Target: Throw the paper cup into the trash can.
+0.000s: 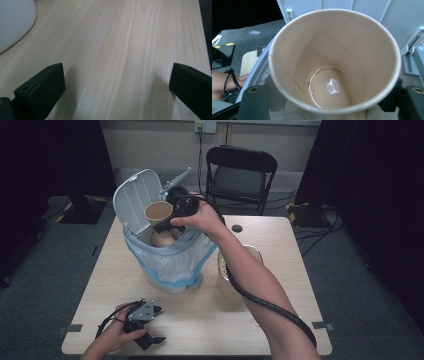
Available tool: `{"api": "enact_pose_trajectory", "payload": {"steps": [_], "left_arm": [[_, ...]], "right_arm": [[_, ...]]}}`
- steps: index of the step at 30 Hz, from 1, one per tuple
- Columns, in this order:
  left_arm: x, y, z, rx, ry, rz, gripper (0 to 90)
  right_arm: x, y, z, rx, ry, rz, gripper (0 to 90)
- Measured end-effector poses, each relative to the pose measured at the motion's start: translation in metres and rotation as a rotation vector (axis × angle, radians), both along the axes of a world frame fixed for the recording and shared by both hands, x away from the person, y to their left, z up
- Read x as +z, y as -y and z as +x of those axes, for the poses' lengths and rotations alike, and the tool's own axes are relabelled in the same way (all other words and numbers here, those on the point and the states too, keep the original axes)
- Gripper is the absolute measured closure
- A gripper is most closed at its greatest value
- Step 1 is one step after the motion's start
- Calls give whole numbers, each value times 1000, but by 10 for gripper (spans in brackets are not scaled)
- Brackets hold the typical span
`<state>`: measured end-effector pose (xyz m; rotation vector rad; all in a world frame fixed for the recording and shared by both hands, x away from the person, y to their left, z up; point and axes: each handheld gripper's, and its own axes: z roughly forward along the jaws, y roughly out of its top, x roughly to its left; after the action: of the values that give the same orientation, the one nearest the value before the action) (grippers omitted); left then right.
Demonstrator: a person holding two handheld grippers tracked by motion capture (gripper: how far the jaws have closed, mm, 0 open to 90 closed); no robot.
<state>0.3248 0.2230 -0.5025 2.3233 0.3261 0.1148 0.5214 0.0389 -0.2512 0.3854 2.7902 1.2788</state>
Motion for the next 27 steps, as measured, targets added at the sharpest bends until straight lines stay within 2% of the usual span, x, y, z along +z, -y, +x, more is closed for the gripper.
{"api": "enact_pose_trajectory", "payload": {"steps": [2,4,6,8,18,27], "left_arm": [[0,0,0,0,0,3,0],[0,0,0,0,0,4,0],[0,0,0,0,0,4,0],[0,0,0,0,0,5,0],[0,0,0,0,4,5,0],[0,0,0,-1,4,6,0]], "right_arm": [[-2,1,0,-9,-3,2,247],[-2,2,0,-15,-7,7,175],[-1,5,-2,-39,-7,4,146],[1,9,-2,-28,-5,14,169],[9,31,-15,-23,19,24,163],[12,53,-22,-29,12,33,152]]}}
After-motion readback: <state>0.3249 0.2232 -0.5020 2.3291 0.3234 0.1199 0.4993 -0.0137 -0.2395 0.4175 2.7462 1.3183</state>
